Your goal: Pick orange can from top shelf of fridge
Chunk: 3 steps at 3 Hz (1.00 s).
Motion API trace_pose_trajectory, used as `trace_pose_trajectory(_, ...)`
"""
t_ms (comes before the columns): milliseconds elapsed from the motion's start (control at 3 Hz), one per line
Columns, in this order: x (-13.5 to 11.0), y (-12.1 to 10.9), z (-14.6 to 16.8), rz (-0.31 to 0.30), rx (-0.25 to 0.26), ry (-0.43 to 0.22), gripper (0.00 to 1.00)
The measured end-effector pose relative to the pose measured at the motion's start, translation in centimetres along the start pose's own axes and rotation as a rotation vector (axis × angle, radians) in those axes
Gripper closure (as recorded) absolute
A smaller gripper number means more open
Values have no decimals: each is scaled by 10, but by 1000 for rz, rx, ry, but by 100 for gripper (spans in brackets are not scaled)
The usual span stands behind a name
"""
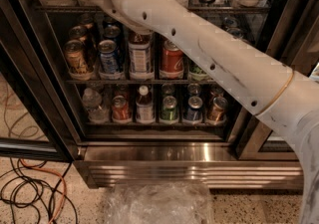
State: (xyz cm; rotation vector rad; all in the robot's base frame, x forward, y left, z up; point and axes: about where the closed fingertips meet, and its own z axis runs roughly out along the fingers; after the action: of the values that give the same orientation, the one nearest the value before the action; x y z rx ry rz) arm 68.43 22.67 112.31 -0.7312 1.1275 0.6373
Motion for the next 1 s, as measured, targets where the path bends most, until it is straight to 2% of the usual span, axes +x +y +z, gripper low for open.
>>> trace_pose_trajectory(667, -18, 11, -5, -15, -27, 53, 100)
trace_pose_trajectory(1000, -7, 5, -12, -9, -24, 131, 100)
